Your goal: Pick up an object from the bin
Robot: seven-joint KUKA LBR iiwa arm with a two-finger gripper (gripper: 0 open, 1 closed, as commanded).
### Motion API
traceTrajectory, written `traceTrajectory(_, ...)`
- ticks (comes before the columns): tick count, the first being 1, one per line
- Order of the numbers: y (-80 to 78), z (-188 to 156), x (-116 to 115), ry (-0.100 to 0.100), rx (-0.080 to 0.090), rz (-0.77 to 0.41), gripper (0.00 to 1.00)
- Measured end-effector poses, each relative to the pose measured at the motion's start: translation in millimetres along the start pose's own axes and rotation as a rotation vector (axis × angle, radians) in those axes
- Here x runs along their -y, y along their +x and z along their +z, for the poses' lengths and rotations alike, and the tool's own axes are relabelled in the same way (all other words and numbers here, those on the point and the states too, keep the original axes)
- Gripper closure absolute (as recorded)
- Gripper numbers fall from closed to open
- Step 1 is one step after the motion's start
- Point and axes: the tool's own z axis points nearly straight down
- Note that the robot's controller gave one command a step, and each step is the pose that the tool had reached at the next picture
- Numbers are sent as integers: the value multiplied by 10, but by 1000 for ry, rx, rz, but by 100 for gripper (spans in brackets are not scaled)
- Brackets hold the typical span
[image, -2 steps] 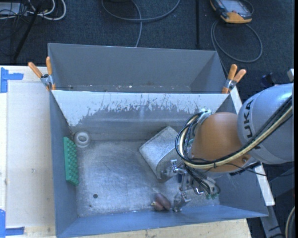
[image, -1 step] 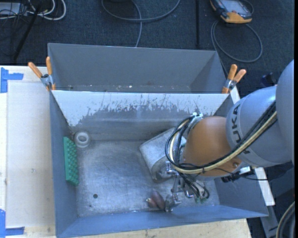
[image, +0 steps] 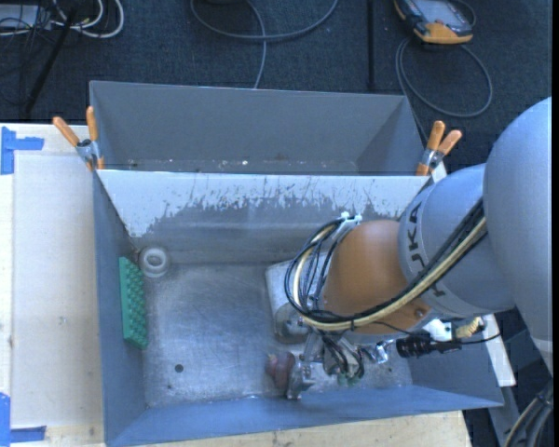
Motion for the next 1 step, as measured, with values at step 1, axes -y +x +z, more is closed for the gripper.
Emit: traceTrajectory(1, 27, 5, -13, -1, -11, -2, 100)
